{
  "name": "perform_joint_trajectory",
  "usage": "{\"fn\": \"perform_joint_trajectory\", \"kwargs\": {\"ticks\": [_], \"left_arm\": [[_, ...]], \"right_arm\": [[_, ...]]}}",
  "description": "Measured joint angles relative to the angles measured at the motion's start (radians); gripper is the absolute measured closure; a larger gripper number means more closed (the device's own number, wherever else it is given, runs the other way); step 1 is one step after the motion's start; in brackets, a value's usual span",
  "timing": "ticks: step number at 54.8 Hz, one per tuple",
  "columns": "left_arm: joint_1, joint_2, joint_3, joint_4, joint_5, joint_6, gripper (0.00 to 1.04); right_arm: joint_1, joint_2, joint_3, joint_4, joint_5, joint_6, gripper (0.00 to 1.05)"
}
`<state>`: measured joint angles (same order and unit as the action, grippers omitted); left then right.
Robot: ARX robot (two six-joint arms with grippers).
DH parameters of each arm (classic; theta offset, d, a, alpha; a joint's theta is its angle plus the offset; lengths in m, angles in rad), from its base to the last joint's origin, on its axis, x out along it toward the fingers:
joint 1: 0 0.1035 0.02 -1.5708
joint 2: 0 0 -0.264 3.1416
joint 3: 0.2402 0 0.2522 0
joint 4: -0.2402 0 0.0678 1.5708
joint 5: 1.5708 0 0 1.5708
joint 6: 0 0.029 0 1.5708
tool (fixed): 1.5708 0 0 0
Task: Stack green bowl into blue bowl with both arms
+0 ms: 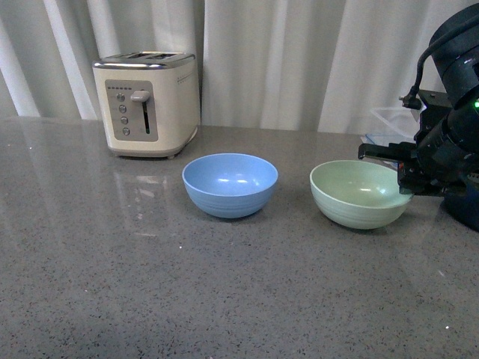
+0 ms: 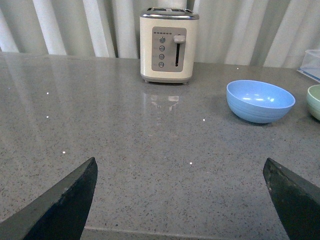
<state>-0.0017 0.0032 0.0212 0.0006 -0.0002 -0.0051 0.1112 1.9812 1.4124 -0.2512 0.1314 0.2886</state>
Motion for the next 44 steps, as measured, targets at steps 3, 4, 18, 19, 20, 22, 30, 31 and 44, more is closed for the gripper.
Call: {"fn": "perform_joint_trajectory", "kwargs": {"ticks": [3,4,18,19,20,22,30,31,44], "left_arm": [[0.000,0.000,0.000,0.000,0.000,0.000,0.07],[0.000,0.000,0.000,0.000,0.000,0.000,0.07],[0.000,0.000,0.000,0.000,0.000,0.000,0.07],[0.000,0.000,0.000,0.000,0.000,0.000,0.07],[0.000,0.000,0.000,0.000,0.000,0.000,0.07],[0.000,0.000,0.000,0.000,0.000,0.000,0.07],[0.000,0.000,0.000,0.000,0.000,0.000,0.07],[0.000,0.000,0.000,0.000,0.000,0.000,0.07],[0.000,0.000,0.000,0.000,0.000,0.000,0.07]], "right_arm": [[0.000,-0.005,0.004,-0.006,-0.001,0.000,1.04],[0.000,-0.006,0.005,-0.007,-0.001,0.000,1.04],[0.050,-0.058,0.111,-0.043,-0.037,0.013,1.04],[0.060,-0.062,0.125,-0.048,-0.041,0.016,1.04],[0.071,-0.065,0.139,-0.052,-0.044,0.018,1.04],[0.096,-0.069,0.166,-0.057,-0.047,0.023,1.04],[0.196,-0.061,0.244,-0.076,-0.048,0.030,1.04],[0.211,-0.056,0.254,-0.080,-0.047,0.030,1.04],[0.325,0.058,0.338,-0.106,-0.027,0.031,1.04]]}}
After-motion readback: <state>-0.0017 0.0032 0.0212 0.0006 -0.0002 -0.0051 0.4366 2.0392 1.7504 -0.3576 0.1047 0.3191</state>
